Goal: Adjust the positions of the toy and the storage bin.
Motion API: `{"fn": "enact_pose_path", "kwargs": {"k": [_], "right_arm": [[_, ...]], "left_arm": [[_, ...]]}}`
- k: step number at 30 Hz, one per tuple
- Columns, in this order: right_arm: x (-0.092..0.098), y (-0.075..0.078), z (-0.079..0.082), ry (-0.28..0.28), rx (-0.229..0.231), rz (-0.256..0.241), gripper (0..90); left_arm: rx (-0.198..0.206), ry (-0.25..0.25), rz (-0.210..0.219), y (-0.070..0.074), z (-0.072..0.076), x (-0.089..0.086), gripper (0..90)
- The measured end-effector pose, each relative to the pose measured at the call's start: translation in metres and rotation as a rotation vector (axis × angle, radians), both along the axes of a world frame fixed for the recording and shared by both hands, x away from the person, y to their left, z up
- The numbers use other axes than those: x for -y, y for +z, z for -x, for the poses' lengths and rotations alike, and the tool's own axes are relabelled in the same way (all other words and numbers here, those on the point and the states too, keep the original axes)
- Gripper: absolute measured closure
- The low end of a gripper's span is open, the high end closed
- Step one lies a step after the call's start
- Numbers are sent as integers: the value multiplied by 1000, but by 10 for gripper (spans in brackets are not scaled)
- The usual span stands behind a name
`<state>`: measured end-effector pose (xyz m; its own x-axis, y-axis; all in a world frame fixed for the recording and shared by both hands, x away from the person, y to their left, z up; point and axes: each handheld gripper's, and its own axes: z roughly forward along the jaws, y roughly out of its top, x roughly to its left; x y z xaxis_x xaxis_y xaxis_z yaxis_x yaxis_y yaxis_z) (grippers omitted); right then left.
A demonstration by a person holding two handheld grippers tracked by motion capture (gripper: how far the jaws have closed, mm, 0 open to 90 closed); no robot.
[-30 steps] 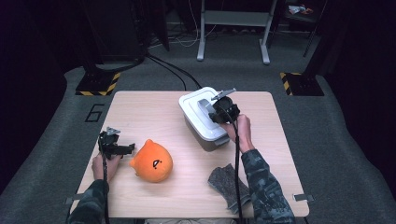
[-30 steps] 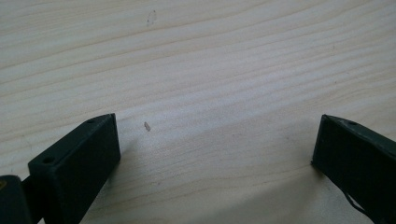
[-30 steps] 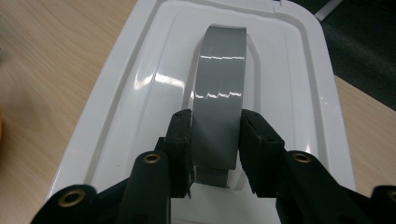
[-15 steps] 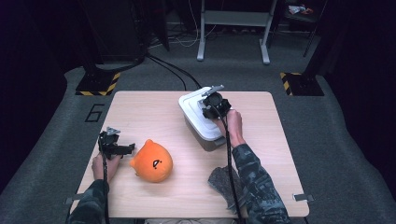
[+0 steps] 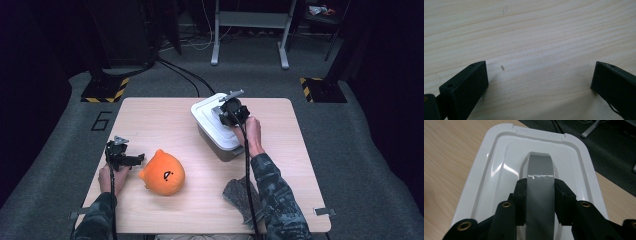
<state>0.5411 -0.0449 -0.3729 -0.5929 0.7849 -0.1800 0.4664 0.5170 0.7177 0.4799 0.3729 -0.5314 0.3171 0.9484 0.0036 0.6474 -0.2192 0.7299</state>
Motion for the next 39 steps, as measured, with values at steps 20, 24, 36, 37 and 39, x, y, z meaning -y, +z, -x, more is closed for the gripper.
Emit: {"fn": "enact_pose_path", "kwargs": {"k": [20,24,36,37,39], "right_arm": [[6,0,7,121,-15,-37,667],[7,-1,10,137,-24,-51,667],[9,-1,21,149,-38,-66,668],[9,0,22,148,-43,-64,667],[10,-1,24,156,-38,-63,667]], "left_arm": [[0,0,0,0,0,0,2],[0,0,0,0,0,0,2],[1,0,-2,0,0,0,2],[1,0,-2,0,0,0,2],[1,1,-2,0,0,0,2]]}}
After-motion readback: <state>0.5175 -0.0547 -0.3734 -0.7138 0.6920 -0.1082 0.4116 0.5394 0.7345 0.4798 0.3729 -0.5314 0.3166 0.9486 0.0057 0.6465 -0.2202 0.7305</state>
